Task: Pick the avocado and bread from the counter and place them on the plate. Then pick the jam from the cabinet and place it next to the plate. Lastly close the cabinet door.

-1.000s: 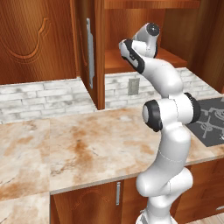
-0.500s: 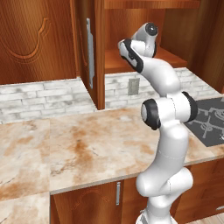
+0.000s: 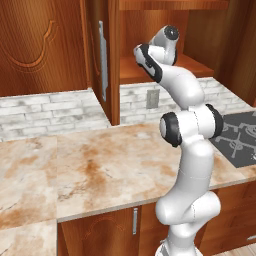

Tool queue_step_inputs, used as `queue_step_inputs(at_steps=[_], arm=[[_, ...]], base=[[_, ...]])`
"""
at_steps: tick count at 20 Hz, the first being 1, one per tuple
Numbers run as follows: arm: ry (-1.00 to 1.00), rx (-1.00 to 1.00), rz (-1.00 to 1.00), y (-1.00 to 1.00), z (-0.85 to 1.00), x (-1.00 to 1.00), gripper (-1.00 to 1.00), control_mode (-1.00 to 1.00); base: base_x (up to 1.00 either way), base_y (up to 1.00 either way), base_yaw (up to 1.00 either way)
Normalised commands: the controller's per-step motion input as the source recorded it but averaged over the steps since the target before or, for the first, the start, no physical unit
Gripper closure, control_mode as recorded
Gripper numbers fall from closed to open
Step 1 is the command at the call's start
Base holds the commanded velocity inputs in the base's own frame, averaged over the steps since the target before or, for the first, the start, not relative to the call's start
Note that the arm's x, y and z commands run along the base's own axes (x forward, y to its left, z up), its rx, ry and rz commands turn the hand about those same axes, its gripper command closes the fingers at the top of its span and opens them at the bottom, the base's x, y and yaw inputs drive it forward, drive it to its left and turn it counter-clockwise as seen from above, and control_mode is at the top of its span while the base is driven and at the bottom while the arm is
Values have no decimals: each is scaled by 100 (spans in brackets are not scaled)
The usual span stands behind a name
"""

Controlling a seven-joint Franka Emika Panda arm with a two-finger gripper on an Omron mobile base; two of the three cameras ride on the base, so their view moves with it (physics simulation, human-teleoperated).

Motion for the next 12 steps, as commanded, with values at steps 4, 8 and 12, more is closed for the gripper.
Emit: queue_step_inputs(at_steps=[4,8,12], arm=[[0,0,0,0,-1,-3,100,-100],[-1,0,0,0,-1,-15,100,-100],[-3,0,0,0,0,-30,100,-100]], base=[[0,0,0],[0,0,0],[0,0,0]])
